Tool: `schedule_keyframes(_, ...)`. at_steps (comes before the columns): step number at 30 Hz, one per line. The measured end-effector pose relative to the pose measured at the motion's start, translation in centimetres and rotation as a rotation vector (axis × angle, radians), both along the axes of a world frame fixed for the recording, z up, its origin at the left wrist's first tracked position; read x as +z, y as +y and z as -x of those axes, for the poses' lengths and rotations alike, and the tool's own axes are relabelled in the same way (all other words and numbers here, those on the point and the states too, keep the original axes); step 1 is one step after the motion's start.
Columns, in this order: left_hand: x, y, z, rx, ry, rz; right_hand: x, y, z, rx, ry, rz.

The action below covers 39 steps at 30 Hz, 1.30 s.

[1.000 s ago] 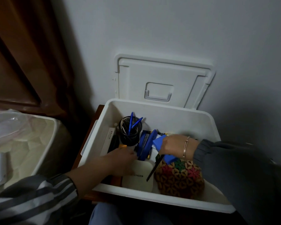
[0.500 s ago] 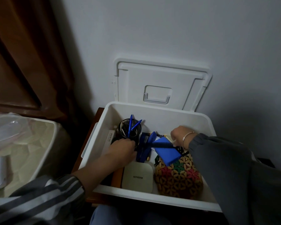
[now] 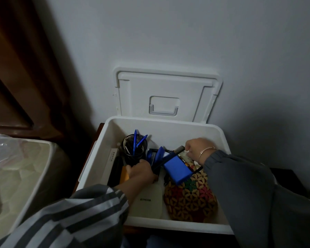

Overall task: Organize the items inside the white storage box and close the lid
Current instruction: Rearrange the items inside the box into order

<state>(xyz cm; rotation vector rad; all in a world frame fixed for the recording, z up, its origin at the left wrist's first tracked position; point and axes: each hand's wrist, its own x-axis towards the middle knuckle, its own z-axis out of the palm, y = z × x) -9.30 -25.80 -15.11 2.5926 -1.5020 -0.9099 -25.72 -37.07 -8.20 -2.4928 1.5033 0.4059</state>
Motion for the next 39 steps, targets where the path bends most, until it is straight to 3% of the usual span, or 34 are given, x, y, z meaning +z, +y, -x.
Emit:
schedule_keyframes(8, 1.4, -0.8, -0.9, 0.105, 0.203, 0.045, -0.4, 0.2, 1.0, -0.131, -0.381, -0.078)
schedule_keyframes(11, 3.8, -0.3, -2.2, 0.014, 0.116, 0.032, -0.3, 0.9, 0.9, -0.086, -0.507, -0.151)
schedule_keyframes(15, 7.1, 2.0, -3.5, -0.197, -0.140, 0.102, -0.2, 2.4, 0.3, 0.286, -0.412, -0.268)
schedule_keyframes(18, 9.0, 3.6, -4.4, -0.268, -0.135, 0.162, -0.6, 3.4, -0.5, 0.437, -0.254, -0.221)
schedule_keyframes(25, 8.9, 5.7, -6.2, -0.130, 0.431, 0.112, 0.7, 4.5, -1.5, 0.594, -0.316, 0.001)
schedule_keyframes(28, 8.0, 6.2, -6.5, 0.103, 0.960, 0.073, 1.8, 5.2, -2.0, 0.749, -0.413, 0.121)
schedule_keyframes(29, 7.8, 6.2, -6.5, 0.133, 1.027, 0.087, 2.0, 5.6, -2.3, 0.819, -0.469, 0.169)
schedule_keyframes(31, 7.5, 5.8, -6.5, 0.114, 0.962, 0.104, 1.9, 6.1, -2.6, 0.918, -0.534, 0.216)
schedule_keyframes(33, 7.3, 5.7, -6.2, 0.080, 0.951, 0.109, 2.0, 6.1, -2.8, 0.845, -0.611, 0.141)
schedule_keyframes(37, 7.6, 5.6, -5.9, 0.058, 1.135, 0.112, 1.6, 5.6, -3.0, 0.423, -0.999, -0.060)
schedule_keyframes(39, 8.2, 5.5, -6.3, 0.064, 1.157, 0.161, 1.0, 5.3, -3.4, 0.246, -1.094, -0.199)
